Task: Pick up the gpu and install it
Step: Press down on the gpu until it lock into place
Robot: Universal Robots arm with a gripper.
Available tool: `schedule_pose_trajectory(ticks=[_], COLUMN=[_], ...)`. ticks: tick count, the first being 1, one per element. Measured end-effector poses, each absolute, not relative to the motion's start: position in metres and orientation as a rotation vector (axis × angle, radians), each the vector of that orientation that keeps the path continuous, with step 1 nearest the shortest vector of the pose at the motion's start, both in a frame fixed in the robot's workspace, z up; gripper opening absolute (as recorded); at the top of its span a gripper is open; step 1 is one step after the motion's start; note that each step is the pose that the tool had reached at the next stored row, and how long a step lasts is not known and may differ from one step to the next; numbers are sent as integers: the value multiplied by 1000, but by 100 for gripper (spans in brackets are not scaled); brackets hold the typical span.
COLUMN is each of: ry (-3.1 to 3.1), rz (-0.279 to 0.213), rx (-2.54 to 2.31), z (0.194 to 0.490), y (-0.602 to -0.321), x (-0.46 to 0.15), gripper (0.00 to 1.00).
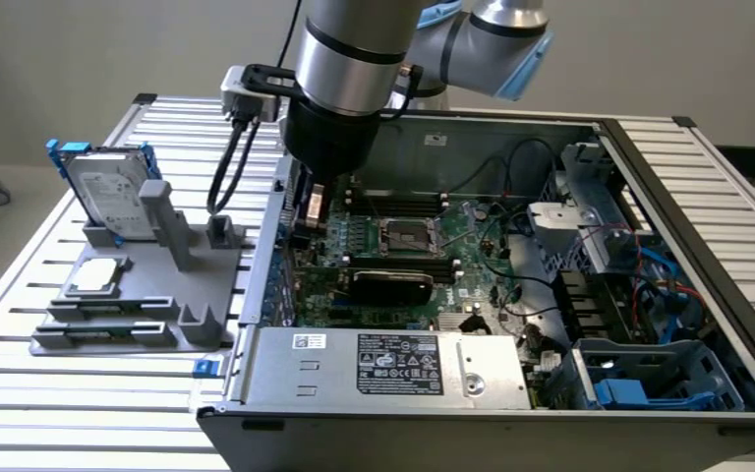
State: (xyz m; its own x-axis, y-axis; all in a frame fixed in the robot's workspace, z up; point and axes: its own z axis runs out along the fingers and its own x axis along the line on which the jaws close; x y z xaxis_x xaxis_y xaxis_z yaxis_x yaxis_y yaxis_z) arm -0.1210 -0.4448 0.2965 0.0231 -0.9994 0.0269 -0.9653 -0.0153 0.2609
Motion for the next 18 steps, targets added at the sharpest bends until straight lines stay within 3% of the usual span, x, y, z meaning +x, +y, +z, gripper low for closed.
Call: schedule_pose_trajectory(ticks=[18], ry=[-2042], rz=[-253], rx=[2082], z=[293], y=[-445], x=[-121], gripper=[11])
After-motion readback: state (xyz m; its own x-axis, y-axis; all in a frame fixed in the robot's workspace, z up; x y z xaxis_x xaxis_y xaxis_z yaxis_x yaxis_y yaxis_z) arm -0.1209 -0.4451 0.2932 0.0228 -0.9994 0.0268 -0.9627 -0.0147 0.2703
